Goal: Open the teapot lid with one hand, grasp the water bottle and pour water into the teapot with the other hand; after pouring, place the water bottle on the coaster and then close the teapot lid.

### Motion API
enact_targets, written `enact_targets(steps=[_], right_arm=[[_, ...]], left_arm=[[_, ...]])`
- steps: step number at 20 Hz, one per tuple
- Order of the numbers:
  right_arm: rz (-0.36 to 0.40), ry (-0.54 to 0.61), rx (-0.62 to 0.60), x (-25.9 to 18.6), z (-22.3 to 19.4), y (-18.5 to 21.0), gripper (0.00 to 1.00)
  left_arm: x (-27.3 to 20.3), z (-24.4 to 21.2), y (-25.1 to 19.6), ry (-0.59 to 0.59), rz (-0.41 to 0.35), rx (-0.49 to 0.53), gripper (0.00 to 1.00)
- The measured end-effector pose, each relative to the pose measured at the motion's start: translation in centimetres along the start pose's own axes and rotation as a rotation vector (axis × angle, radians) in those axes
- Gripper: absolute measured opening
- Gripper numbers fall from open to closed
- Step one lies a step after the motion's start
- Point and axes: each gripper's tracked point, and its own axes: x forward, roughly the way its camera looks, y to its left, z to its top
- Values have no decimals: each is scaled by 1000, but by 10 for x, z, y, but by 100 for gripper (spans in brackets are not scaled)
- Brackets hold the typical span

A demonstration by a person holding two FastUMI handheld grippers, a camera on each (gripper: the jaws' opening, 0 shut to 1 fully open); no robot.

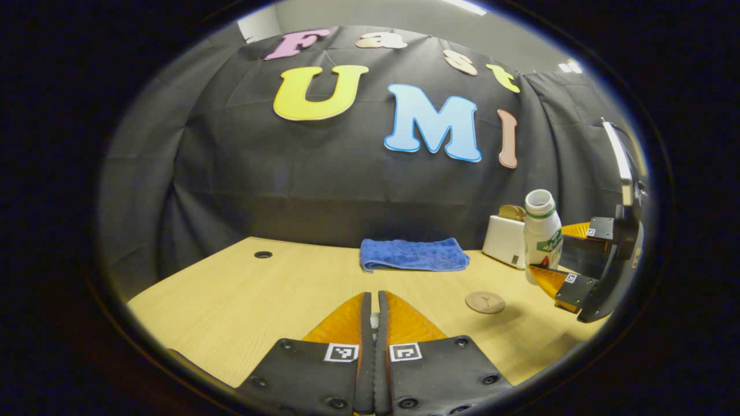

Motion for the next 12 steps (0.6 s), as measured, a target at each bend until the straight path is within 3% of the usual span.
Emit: enact_targets(steps=[1, 7, 8, 12], right_arm=[[-3, 2, 9, -1, -3, -2, 78], [-24, 4, 38, -5, -10, -16, 78], [-25, 5, 42, -6, -12, -17, 78], [-28, 9, 51, -8, -15, -19, 78]], left_arm=[[1, -1, -5, 3, -4, 9, 5], [15, -21, -19, 28, -6, 39, 10], [17, -24, -20, 31, -5, 39, 5], [21, -28, -21, 34, 8, 55, 10]])
